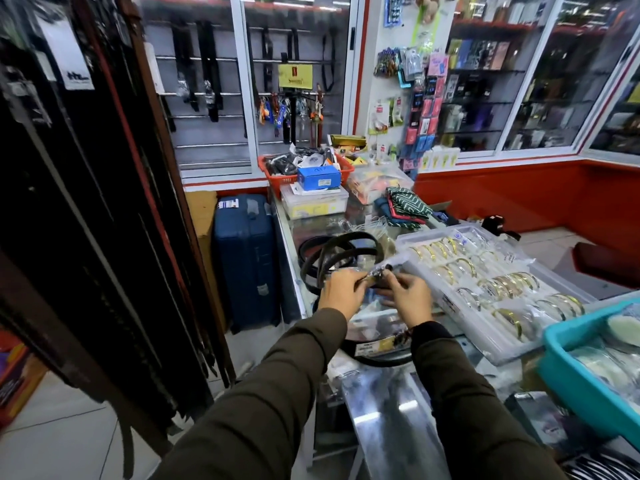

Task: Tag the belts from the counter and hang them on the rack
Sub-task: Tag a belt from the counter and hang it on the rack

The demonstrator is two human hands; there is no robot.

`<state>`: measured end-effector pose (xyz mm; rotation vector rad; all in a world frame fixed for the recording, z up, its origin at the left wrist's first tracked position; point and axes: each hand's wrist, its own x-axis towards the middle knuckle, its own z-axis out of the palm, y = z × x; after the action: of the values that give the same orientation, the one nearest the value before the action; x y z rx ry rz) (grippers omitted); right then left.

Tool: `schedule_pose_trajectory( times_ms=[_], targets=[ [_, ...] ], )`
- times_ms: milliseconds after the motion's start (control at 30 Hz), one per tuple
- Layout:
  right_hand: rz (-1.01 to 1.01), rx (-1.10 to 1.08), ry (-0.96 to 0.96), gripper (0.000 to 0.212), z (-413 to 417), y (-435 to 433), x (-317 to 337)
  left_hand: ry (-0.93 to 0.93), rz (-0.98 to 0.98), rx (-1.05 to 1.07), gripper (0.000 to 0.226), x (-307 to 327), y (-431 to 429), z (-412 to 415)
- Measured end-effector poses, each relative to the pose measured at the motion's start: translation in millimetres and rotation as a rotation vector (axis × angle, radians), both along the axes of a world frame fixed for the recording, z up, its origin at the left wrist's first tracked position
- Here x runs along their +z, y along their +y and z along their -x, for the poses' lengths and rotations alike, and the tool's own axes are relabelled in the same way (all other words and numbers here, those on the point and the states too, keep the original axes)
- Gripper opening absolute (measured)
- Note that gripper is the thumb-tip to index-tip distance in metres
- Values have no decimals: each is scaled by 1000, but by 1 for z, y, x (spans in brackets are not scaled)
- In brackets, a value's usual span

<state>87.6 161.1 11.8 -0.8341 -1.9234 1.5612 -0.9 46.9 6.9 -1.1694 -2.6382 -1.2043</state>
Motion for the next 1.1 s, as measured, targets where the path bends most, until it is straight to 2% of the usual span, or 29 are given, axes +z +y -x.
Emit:
schedule_pose_trajectory(
  times_ms=[67,133,300,433,567,800,1100],
  targets=[
    [123,54,149,25,9,-11,19,-9,-125,40,29,14,-12,0],
    [164,102,235,18,19,-26,37,1,-238,81,29,30,-28,1],
    [60,244,325,33,45,-73,76,22,-478,210,28,65,-81,7],
    [17,372,393,35,64,-117,98,94,-493,280,29,79,-128,15],
    [-5,469,512,26,79,-168,121,223,-460,391,35,93,-175,21],
    [10,644,596,29,106,-241,166,42,-796,418,32,155,-254,30],
    [-2,829,703,23,148,-343,248,34,-1094,510,26,231,-354,57]
  ],
)
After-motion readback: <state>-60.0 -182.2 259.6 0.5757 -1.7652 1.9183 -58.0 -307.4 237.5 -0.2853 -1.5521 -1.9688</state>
